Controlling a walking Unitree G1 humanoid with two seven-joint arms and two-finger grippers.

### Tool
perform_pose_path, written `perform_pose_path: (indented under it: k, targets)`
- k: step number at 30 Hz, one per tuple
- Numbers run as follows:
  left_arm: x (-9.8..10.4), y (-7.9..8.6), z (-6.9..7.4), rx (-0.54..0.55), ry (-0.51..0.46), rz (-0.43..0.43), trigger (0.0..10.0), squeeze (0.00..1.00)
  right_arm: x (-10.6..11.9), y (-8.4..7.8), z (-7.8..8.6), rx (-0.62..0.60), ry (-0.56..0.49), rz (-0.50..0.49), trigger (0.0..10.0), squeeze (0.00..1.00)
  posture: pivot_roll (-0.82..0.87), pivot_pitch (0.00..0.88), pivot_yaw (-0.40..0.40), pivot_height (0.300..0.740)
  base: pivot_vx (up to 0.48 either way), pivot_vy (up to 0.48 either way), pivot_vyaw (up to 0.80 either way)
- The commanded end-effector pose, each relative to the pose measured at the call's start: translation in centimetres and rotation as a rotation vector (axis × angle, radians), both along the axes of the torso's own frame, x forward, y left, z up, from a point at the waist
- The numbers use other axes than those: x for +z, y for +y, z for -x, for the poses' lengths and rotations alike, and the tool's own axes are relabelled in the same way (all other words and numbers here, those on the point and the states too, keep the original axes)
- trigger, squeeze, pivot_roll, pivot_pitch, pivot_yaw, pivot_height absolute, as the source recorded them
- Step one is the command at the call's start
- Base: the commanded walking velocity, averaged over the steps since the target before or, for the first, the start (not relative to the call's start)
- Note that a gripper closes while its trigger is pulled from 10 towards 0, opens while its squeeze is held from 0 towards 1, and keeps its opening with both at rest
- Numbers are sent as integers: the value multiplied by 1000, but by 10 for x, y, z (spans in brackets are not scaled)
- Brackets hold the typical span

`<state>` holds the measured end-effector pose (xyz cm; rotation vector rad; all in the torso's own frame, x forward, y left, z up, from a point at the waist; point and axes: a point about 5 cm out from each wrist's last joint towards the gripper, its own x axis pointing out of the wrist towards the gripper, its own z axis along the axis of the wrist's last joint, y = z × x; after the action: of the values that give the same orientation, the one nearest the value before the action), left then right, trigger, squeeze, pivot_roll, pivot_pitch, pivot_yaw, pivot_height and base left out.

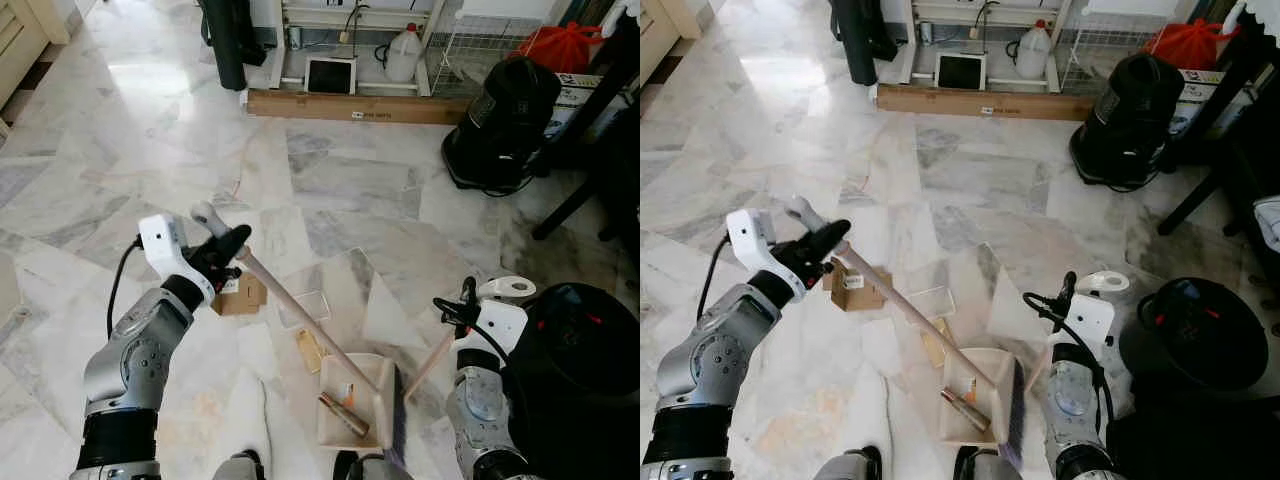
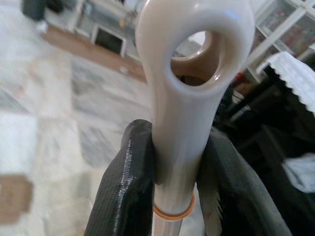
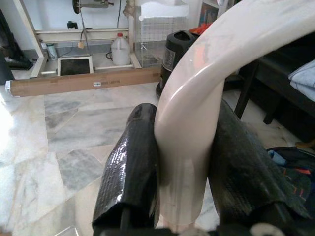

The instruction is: Sweep floor

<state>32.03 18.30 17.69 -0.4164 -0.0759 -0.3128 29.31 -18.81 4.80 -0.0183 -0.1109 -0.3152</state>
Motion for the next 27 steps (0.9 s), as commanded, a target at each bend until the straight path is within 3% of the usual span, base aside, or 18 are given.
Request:
perform_pose_path:
  k: [1,3,10,27]
  targets:
    - [17,9,1,69,-93,-11,10000,0,-22,1,12,-2,120,-20,10000,0,242,247,-42,740,0,0,0]
    - [30,14,2,125,-168,-38,10000,0,-20,2,10,2,115,-24,10000,0,244,245,-42,740,0,0,0]
    - [40,16,1,192,-238,-95,10000,0,-14,-2,5,-11,87,-28,10000,0,226,235,-43,740,0,0,0]
    - [43,9,-7,264,-316,-175,10000,0,4,-22,-2,-82,-11,-80,10000,0,194,192,-53,740,0,0,0]
